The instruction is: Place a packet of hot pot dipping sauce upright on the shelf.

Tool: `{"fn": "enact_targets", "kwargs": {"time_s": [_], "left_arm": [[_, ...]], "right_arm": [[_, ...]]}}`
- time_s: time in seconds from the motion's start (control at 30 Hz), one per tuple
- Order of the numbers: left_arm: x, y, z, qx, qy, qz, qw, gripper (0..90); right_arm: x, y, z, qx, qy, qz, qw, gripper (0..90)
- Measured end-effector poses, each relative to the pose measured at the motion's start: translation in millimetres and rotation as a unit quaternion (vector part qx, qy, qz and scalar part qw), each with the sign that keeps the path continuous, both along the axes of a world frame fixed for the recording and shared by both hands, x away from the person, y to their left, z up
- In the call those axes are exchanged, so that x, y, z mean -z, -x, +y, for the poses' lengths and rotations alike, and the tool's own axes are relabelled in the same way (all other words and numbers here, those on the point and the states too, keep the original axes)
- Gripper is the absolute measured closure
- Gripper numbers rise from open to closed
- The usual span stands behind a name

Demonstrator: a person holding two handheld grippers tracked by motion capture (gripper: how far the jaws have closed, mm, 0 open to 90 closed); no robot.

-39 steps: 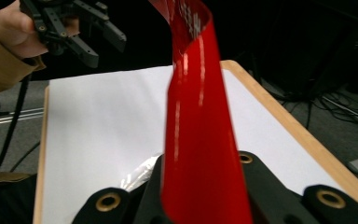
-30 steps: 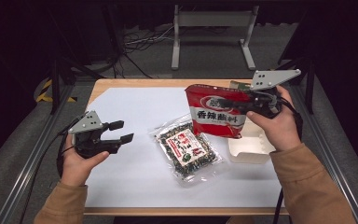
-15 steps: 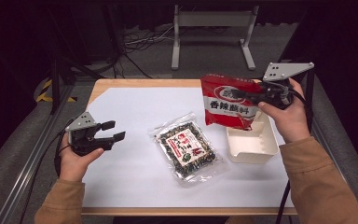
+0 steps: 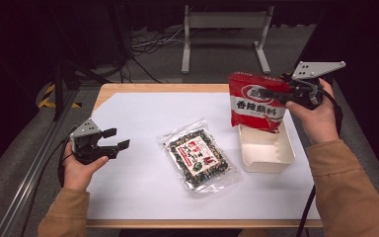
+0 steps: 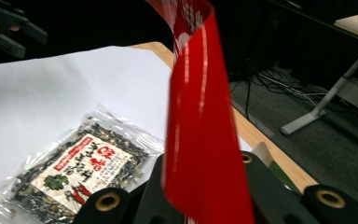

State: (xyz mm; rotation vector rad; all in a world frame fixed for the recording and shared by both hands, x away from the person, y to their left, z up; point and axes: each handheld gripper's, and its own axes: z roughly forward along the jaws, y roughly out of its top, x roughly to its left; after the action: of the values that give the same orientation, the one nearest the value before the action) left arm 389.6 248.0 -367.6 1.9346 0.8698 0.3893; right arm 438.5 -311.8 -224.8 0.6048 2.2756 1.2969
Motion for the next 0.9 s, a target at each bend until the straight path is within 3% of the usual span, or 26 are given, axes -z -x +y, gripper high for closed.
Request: {"fn": "enact_targets", "kwargs": {"time_s": [0.37,0.9], "left_arm": [[2.6,-0.9,2.0,0.004,0.003,0.001,1.0,30.5],[4.7,2.2,5.0,0.001,0.003,0.008,1.0,30.5]], "right_arm": [[5.6,-16.5,-15.7,-0.012,0.016,-0.021,0.9996,88.7],[24.0,-39.4,-21.7,-0.014,0.035,-0.008,0.9993,88.7]]}}
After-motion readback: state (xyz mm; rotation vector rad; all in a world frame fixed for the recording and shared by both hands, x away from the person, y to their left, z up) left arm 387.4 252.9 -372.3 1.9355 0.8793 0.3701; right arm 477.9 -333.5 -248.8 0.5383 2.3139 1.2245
